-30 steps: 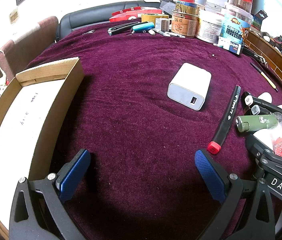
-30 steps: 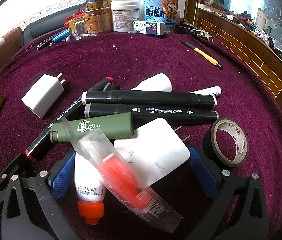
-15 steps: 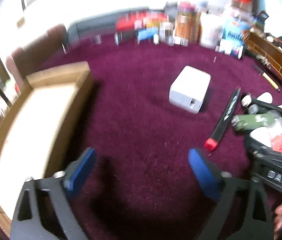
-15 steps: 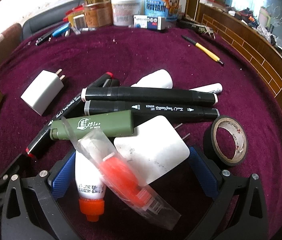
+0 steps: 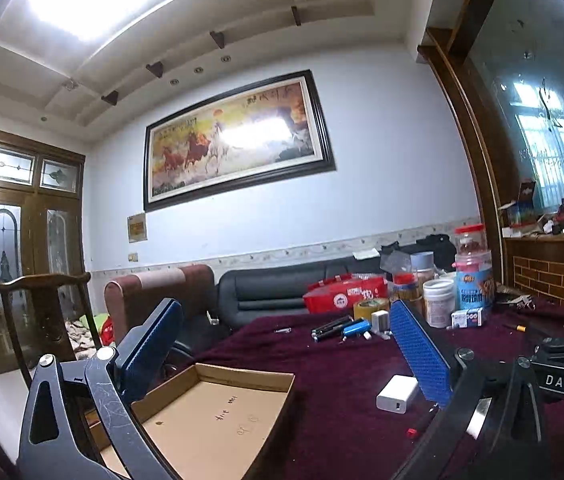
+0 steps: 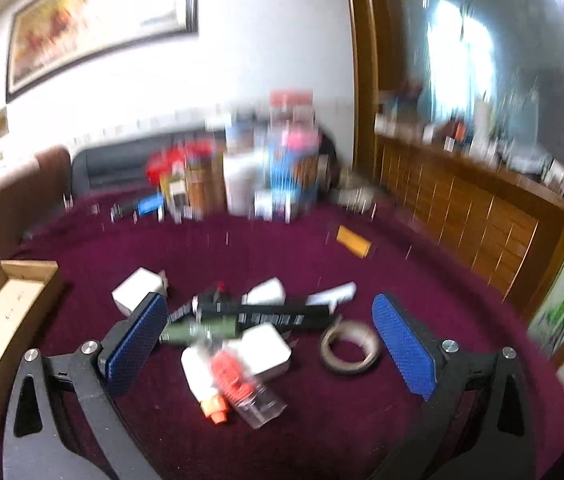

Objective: Organize rigid objects

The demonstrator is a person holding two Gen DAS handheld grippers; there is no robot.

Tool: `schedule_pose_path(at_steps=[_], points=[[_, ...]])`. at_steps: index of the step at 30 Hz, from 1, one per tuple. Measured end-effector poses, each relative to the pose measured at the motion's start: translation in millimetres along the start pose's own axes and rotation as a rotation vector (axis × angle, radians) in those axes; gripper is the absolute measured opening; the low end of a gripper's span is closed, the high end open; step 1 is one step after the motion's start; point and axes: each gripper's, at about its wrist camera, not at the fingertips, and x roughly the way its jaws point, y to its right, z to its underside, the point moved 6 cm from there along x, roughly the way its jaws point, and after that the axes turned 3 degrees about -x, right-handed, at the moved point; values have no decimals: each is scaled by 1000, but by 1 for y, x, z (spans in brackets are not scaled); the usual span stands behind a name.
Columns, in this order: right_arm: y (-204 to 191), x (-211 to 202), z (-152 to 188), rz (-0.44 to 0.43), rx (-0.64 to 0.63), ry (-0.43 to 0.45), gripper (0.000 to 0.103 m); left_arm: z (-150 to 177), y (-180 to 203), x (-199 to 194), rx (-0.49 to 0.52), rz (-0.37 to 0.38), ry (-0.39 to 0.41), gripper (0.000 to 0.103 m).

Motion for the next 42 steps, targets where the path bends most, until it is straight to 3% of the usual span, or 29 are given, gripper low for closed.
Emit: schedule_pose_path(at_steps=[6, 18, 42], points=[[-1, -31, -7, 53, -7, 104, 103, 3, 3, -13, 0, 9, 27, 102], [7, -51, 8, 74, -3, 135, 103, 3, 3, -21, -30, 30, -2, 102], [35, -27, 21, 38, 41, 11, 103, 27, 14, -2, -1, 78, -172, 102]])
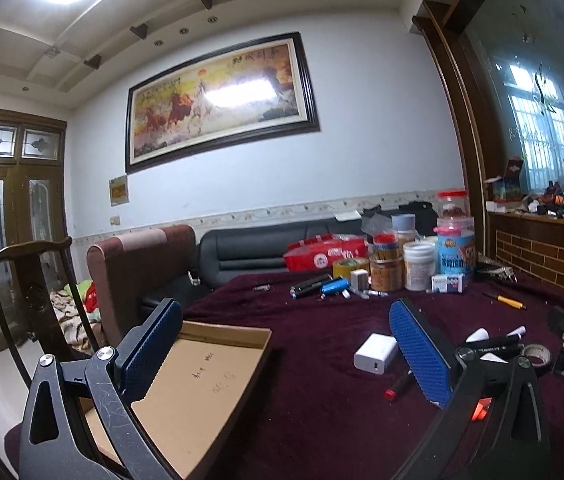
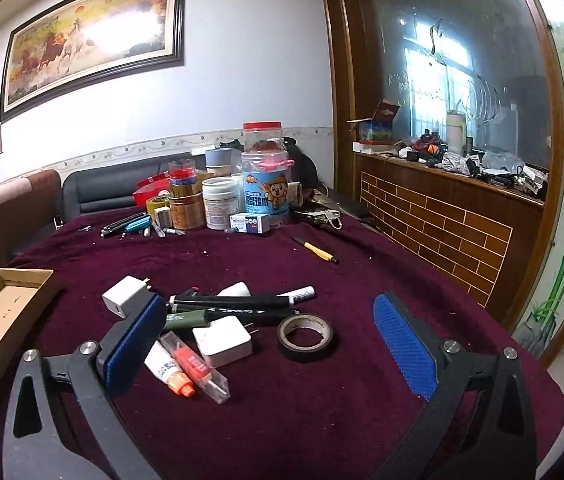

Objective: Organize rigid objects

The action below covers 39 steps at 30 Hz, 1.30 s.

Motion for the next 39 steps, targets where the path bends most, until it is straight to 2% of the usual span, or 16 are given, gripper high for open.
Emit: schedule_pose_path(at_steps=[7, 10, 14, 19, 21, 25, 29, 32, 34, 39], points=[[16, 6, -2, -8, -13, -35, 103, 2, 6, 12, 18, 84, -112, 102], [26, 12, 0, -14, -46, -70, 103, 2, 11, 30, 13, 166, -240, 102], [45, 24, 6, -15, -55, -130, 103, 11, 26, 50, 24, 230, -382, 102], [51, 34, 10, -51, -46, -157, 103, 26, 59, 45, 141, 184, -388, 102], [47, 38, 10, -69, -57, -167, 103, 32, 70, 46, 166, 173, -412, 102], [40, 46, 13, -104, -71, -200, 103, 50, 84, 63, 137, 207, -571, 102], [45, 50, 16, -133, -44, -221, 103, 72, 90, 85, -14, 308, -810, 100], [53, 56, 20, -140, -5, -234, 103, 86, 102, 92, -63, 350, -909, 89], [58, 63, 23, -147, 30, -252, 103, 91, 110, 93, -39, 358, -923, 77], [63, 74, 34, -170, 82, -293, 103, 100, 112, 85, -36, 339, -927, 73]])
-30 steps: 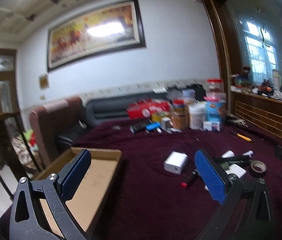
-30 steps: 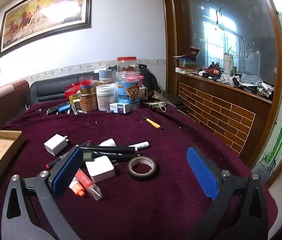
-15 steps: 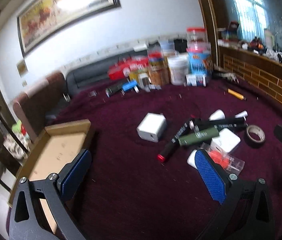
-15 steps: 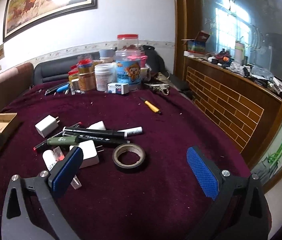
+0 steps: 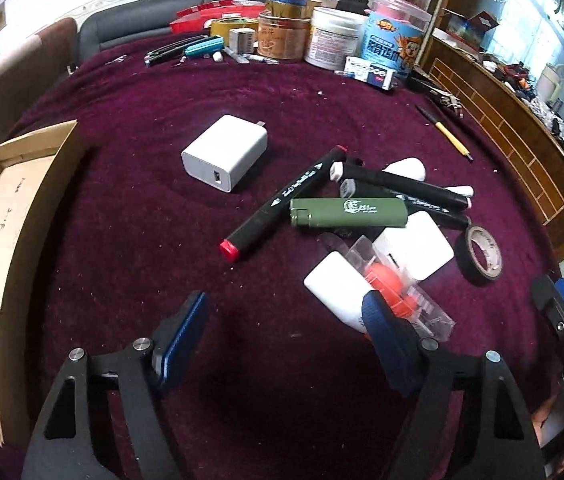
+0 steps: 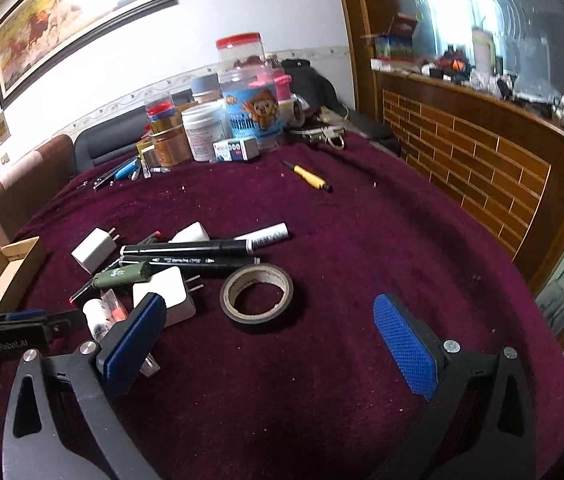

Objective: Organize rigid objects
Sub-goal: 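Lower the left tool onto the white glue bottle and close on it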

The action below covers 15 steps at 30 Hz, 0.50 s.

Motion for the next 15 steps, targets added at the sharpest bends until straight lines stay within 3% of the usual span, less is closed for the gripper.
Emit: schedule_pose_path(at_steps=[5, 8, 10, 15], points=[[6, 10, 5, -39, 42, -46, 103, -5, 9, 4, 17, -4, 12, 71], [16, 20, 10, -39, 95, -97, 103, -9, 22, 4, 72, -4, 30, 59], [22, 23, 12, -44, 130, -114, 103, -12, 29, 4, 112, -11, 31, 45], [24, 20, 12, -47, 148, -102, 103, -11, 29, 1, 130, 3, 16, 41]])
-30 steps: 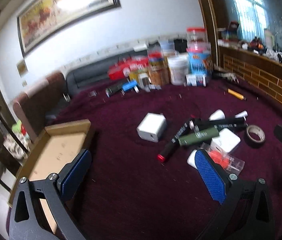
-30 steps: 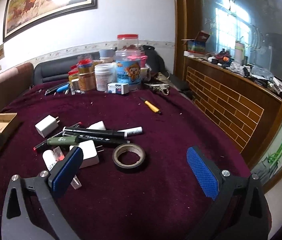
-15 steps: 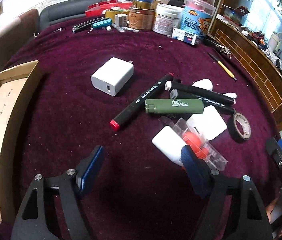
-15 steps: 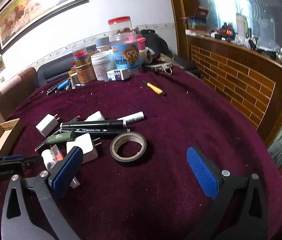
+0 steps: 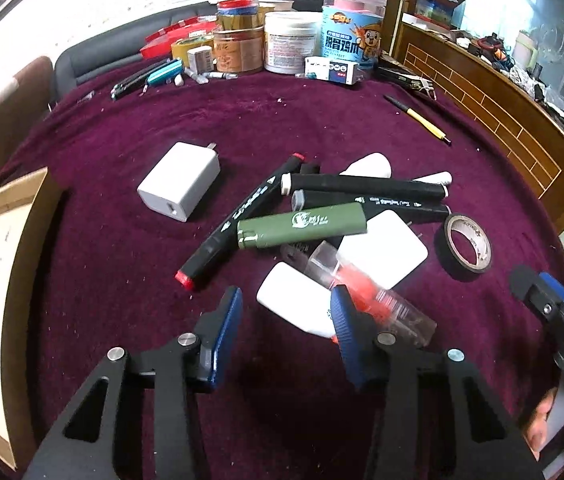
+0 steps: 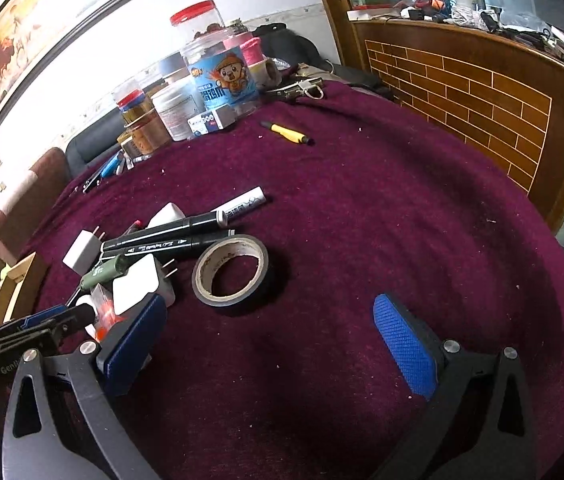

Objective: Organize rigid objects
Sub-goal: 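Lower the left tool onto the white glue bottle and close on it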

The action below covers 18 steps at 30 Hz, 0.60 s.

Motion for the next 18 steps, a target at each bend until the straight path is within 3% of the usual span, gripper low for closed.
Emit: schedule_pose_path(at_steps=[5, 10, 15, 18], points=[[0, 2, 0, -11, 4, -14, 103, 5, -32, -6, -23, -123, 16, 41], [0, 4, 1, -22, 13, -27, 103, 11, -61, -16, -173, -38, -2, 42], [-1, 7, 2, -22, 10, -40, 103, 7, -45, -9, -221, 46, -38, 42], [0, 8, 2, -17, 14, -47, 103, -2, -31, 3, -185, -7, -36, 42]])
